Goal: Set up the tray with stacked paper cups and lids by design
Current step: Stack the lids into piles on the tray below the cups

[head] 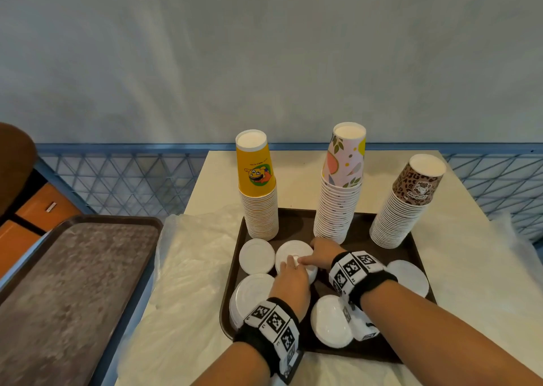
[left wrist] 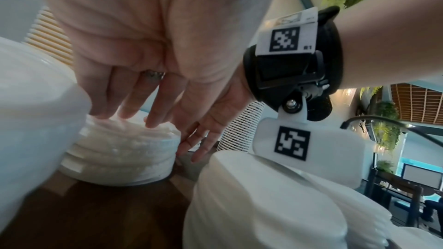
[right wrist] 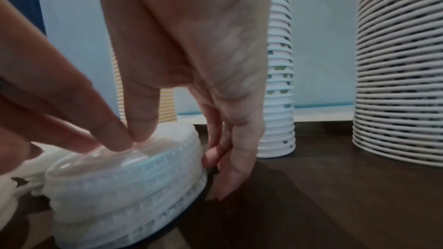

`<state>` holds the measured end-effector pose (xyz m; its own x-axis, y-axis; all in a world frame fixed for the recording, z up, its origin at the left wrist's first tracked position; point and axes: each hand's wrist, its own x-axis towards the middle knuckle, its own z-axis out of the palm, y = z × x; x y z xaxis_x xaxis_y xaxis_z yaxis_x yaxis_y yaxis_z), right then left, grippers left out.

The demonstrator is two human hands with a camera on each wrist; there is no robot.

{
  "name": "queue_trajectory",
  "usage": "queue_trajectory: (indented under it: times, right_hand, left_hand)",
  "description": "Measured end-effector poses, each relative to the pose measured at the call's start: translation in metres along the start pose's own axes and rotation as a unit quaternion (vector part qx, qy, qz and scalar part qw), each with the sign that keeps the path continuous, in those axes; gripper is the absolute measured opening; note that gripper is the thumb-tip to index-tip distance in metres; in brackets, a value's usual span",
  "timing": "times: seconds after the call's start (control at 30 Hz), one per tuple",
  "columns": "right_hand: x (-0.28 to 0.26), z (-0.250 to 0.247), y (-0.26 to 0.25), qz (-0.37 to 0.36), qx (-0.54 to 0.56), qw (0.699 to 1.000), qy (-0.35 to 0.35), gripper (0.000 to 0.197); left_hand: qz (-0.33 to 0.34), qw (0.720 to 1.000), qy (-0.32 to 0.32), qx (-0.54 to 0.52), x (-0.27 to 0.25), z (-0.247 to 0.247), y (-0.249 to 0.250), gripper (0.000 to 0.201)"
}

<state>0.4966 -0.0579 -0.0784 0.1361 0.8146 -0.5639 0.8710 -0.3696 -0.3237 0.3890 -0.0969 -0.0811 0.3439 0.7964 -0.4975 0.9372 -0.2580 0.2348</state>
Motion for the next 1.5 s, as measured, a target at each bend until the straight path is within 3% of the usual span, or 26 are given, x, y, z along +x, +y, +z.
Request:
queue_trajectory:
  times: [0.2,0.37,0.6,0.7,0.77,0.83,0.93,1.0,1.07,1.17,1.27,1.33,1.4,1.5]
  right_hand:
    - [0.0,0.0,0.001,-0.007,-0.008,1.0,-0.027,0.067]
    - [-0.006,-0.003,-0.003,-0.088,-0.003,0.995,-0.036,0.066]
    - [-0.008,-0.004,0.006,-0.029,-0.032,0.998,-0.048,0.063]
    - [-0.011,-0.009,0.011,-0.014,0.016,0.998,-0.059,0.054]
    - [-0.013,-0.016,0.016,0.002,0.104,0.992,-0.076,0.053]
    - [-0.017,-0.03,0.019,0.013,0.211,0.974,-0.081,0.053]
    - [-0.028,-0.053,0.011,-0.002,0.334,0.939,-0.076,0.052]
    - [-0.037,-0.065,-0.002,-0.032,0.394,0.914,-0.089,0.049]
    - [-0.044,-0.069,-0.017,-0.064,0.419,0.899,-0.109,0.049]
    - [-0.049,-0.067,-0.04,-0.098,0.407,0.898,-0.134,0.037]
    - [-0.043,-0.058,-0.06,-0.099,0.414,0.895,-0.136,0.04]
    - [-0.034,-0.047,-0.069,-0.123,0.338,0.93,-0.08,0.043]
    - [-0.026,-0.034,-0.075,-0.19,0.172,0.967,-0.01,0.04]
    - [-0.016,-0.007,-0.091,-0.264,0.013,0.964,0.002,0.044]
  left_hand:
    - [0.027,0.999,0.002,0.033,0.001,0.0,-0.001,0.057]
    - [0.064,0.995,0.011,0.071,-0.011,0.0,-0.003,0.056]
    - [0.112,0.981,-0.034,0.158,-0.027,-0.007,0.008,0.042]
    - [0.12,0.987,0.003,0.103,-0.031,-0.014,0.008,0.045]
    - [0.11,0.99,0.085,-0.012,-0.031,-0.023,0.003,0.046]
    - [0.088,0.973,0.172,-0.126,-0.031,-0.037,-0.003,0.052]
    - [0.043,0.944,0.209,-0.253,-0.034,-0.064,-0.015,0.071]
    - [0.029,0.922,0.186,-0.339,-0.031,-0.078,-0.027,0.079]
    - [0.006,0.876,0.131,-0.464,-0.027,-0.085,-0.042,0.079]
    - [-0.032,0.801,0.091,-0.591,-0.03,-0.094,-0.066,0.059]
    - [-0.036,0.771,0.107,-0.627,-0.036,-0.105,-0.096,0.041]
    - [-0.046,0.767,0.125,-0.628,-0.037,-0.111,-0.12,0.037]
    - [-0.067,0.761,0.129,-0.633,-0.036,-0.113,-0.14,0.038]
    - [-0.086,0.758,0.126,-0.634,-0.029,-0.11,-0.164,0.038]
